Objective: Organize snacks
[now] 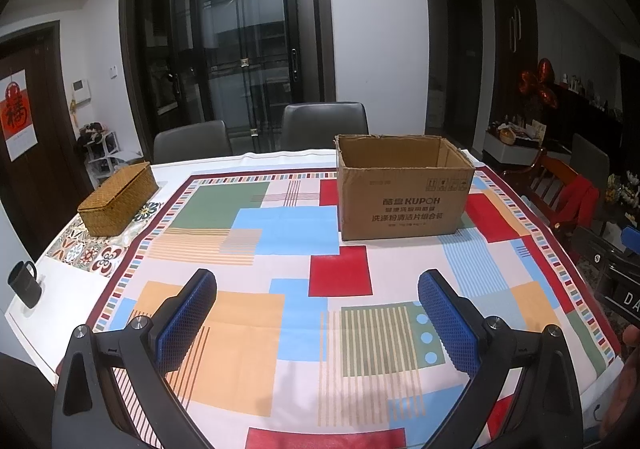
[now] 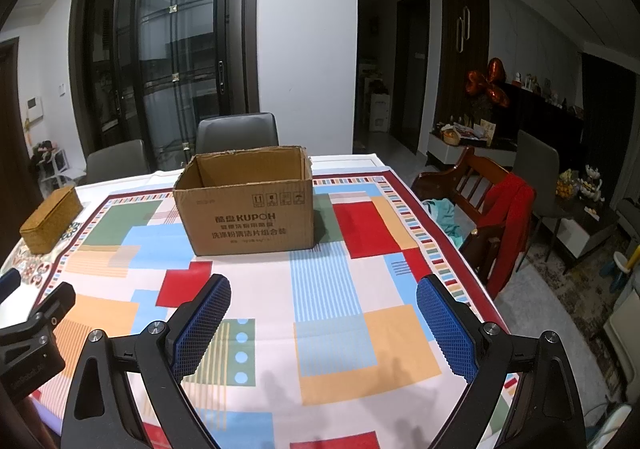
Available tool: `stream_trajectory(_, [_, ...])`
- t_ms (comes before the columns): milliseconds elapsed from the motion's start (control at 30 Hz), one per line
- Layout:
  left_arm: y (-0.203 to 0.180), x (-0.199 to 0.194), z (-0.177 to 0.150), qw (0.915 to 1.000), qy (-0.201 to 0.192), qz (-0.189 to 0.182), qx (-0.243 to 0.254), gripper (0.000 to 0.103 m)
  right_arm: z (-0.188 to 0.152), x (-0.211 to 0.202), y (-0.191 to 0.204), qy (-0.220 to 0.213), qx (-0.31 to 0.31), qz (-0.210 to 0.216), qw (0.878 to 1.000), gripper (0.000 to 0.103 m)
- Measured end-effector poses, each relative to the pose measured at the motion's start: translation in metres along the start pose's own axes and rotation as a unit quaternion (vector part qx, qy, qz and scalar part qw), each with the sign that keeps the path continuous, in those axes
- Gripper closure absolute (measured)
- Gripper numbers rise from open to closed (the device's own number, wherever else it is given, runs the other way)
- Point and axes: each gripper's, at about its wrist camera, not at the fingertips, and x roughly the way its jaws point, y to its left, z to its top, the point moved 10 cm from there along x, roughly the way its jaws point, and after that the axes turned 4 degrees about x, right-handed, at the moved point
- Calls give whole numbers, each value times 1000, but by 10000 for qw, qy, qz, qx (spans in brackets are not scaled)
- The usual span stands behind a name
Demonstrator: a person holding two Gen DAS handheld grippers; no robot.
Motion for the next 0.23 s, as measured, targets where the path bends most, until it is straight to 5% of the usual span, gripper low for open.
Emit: stream_trajectory(233, [-1,1,1,10000,-20,-8,-5,0,0,0,0,-5,-5,0,10000,8])
